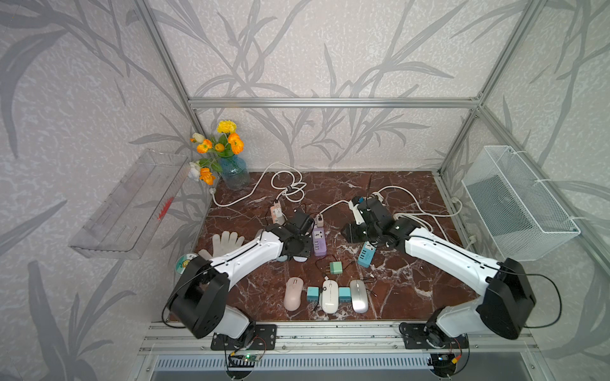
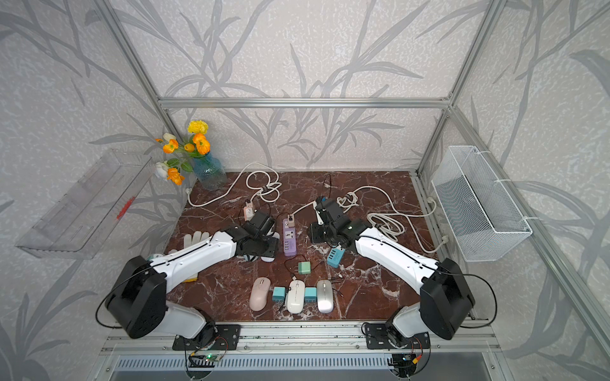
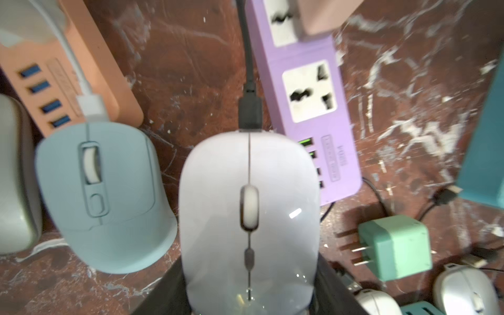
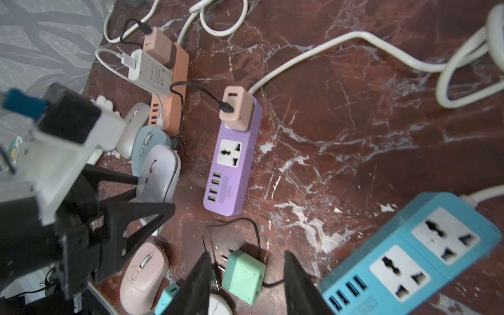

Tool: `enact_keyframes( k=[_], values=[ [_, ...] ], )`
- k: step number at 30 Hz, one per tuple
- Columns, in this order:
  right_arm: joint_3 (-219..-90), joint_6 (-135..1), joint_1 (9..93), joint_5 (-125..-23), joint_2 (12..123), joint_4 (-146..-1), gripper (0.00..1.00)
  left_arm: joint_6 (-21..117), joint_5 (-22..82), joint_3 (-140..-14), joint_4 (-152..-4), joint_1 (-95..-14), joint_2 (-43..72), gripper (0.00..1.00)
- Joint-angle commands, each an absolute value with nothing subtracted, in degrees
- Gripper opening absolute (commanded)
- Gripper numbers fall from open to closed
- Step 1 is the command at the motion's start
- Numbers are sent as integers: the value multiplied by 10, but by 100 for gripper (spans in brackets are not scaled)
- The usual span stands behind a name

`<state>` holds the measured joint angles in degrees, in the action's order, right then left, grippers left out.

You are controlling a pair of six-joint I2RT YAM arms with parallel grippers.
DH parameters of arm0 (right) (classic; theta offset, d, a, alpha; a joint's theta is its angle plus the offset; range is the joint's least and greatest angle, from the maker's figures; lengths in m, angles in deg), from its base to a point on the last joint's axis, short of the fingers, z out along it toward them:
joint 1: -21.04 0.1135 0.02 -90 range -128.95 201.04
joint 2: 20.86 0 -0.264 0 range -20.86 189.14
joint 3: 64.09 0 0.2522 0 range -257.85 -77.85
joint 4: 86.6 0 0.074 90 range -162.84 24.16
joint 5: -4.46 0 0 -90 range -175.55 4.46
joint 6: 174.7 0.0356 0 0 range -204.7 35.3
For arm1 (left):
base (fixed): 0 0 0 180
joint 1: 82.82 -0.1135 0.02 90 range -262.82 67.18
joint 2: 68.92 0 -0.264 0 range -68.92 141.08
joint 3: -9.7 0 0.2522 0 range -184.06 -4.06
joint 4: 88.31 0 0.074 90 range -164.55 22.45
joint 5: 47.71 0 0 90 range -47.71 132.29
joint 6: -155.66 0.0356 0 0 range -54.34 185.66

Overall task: Unplug the wireless mouse
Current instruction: Pick up the mouse from the center of the board, then remove the power cord from the mouse.

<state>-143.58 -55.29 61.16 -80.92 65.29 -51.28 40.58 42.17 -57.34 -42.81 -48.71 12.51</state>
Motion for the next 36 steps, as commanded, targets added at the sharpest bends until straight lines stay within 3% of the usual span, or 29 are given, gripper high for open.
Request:
enact_keyframes(
  k=[1, 7, 14, 19, 31, 36],
  values=[
    [-1481, -536, 609, -798, 703, -512, 44, 409, 419, -547, -459, -487, 96, 25],
    [-1511, -455, 609, -660, 766, -611, 45, 427, 408, -506, -516, -487, 72, 0],
    [-1504, -377, 610, -592, 842, -732, 47, 475, 390, -419, -631, -486, 9, 0],
    [-1496, -356, 613, -545, 861, -816, 49, 498, 388, -422, -611, -486, -6, 0],
    [-1540, -340, 619, -566, 909, -771, 48, 495, 386, -415, -607, -486, -21, 0],
    [-1565, -325, 622, -544, 929, -783, 39, 496, 386, -413, -605, -486, -22, 0]
  ],
)
